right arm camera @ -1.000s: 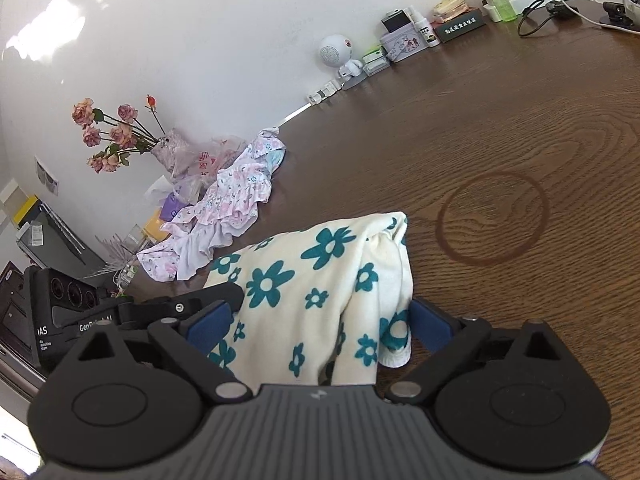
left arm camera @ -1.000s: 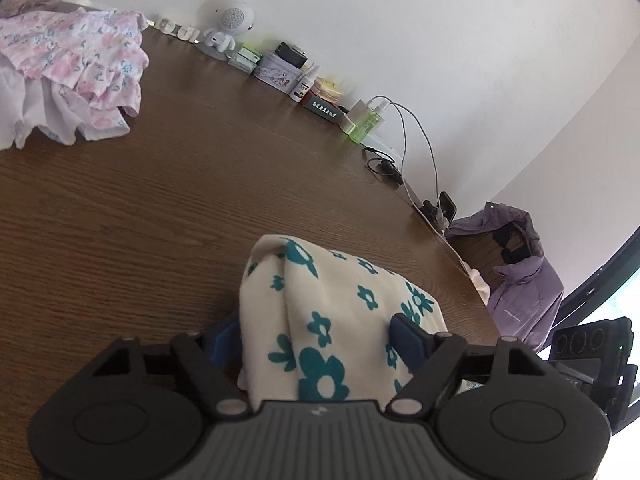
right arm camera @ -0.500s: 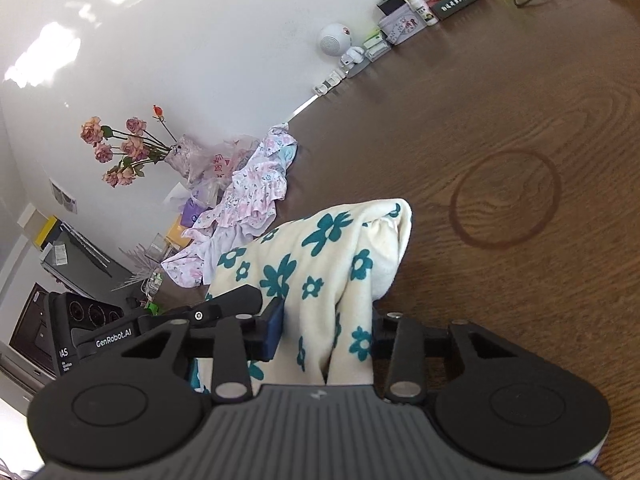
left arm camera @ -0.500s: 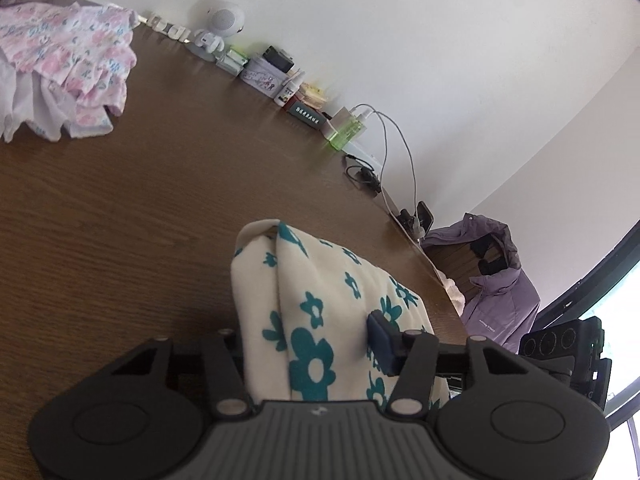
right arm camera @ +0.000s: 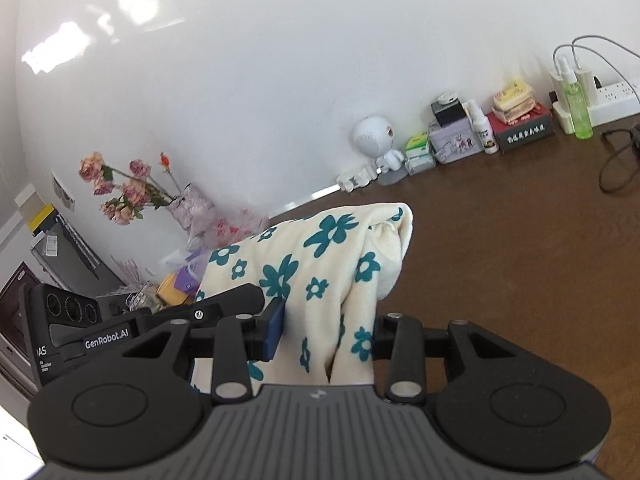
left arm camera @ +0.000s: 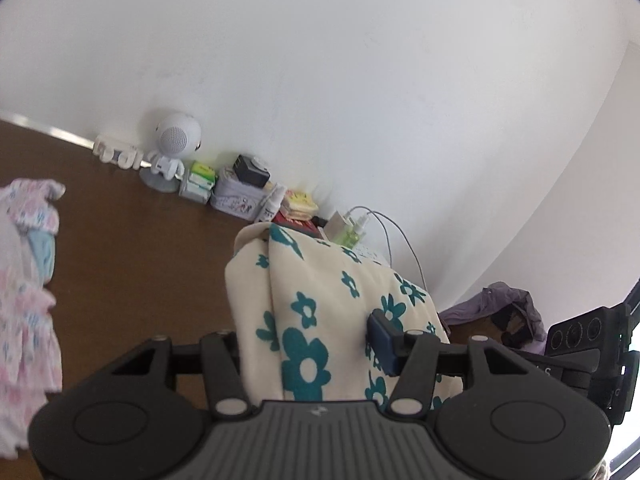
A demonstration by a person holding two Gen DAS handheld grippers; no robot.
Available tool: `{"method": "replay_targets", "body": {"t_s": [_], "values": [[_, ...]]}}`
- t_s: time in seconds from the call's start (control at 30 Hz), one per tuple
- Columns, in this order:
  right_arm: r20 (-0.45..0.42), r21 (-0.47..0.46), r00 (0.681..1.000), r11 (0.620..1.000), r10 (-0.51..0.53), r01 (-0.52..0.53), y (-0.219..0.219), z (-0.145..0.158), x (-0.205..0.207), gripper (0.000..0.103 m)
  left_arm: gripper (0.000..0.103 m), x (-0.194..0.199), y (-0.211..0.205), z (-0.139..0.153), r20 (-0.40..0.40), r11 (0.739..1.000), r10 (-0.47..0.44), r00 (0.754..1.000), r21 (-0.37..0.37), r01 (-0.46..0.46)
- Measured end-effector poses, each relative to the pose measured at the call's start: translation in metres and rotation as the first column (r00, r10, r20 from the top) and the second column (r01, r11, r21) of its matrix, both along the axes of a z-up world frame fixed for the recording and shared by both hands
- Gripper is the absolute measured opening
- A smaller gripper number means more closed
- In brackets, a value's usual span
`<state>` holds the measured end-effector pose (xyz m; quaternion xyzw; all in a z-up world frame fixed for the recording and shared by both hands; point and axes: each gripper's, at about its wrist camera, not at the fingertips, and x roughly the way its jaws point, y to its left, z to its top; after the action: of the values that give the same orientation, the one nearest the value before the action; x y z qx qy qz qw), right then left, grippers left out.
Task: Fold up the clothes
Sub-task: 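Carry the bundle with both grippers toward the wall beside the white robot figure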
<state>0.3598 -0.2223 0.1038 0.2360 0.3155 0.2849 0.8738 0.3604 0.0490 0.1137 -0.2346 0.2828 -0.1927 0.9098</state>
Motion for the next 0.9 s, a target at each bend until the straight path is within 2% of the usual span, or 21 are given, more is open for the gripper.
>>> {"method": "replay_targets", "body": {"t_s": [0.1,0.2,0.33,0.5,0.63,0.7,0.77,0.87,0.9], "values": [[0.012,-0.016,0.999,0.999,-0.032,0.032,0.002,-0.001,0.058,0.037,0.053,0.063,0.005,-0.004,-0.023,0.999,0.033,0.999,-0.027,-0.034],[0.011,-0.03,0.999,0.998,-0.05,0.051,0.004,-0.01,0.117,0.037,0.053,0.124,0.01,-0.023,-0.054,0.996,0.061,0.997,-0.061,-0.065],[-0.04,-0.039,0.997,0.997,-0.07,0.069,0.003,-0.049,0.199,0.037,0.053,0.201,0.017,-0.068,-0.111,0.992,0.085,0.99,-0.083,-0.095],[-0.089,-0.034,0.989,0.993,-0.115,0.112,0.007,-0.097,0.27,0.037,0.053,0.272,0.022,-0.121,-0.157,0.986,0.116,0.981,-0.105,-0.133],[-0.156,-0.021,0.977,0.99,-0.142,0.14,0.008,-0.131,0.31,0.037,0.053,0.301,0.017,-0.148,-0.202,0.983,0.157,0.967,-0.064,-0.173],[-0.165,0.019,0.974,0.987,-0.154,0.159,0.005,-0.144,0.316,0.037,0.053,0.305,0.017,-0.153,-0.19,0.98,0.161,0.968,-0.082,-0.179],[-0.172,0.073,0.972,0.982,-0.162,0.176,-0.001,-0.152,0.317,0.039,0.061,0.306,0.018,-0.152,-0.196,0.979,0.165,0.967,-0.088,-0.185],[-0.139,0.098,0.972,0.973,-0.192,0.207,-0.01,-0.144,0.301,0.057,0.073,0.291,0.021,-0.137,-0.169,0.978,0.201,0.965,-0.03,-0.208],[-0.124,0.107,0.971,0.97,-0.203,0.217,-0.014,-0.141,0.295,0.071,0.077,0.282,0.022,-0.13,-0.146,0.977,0.212,0.966,-0.001,-0.214]]}}
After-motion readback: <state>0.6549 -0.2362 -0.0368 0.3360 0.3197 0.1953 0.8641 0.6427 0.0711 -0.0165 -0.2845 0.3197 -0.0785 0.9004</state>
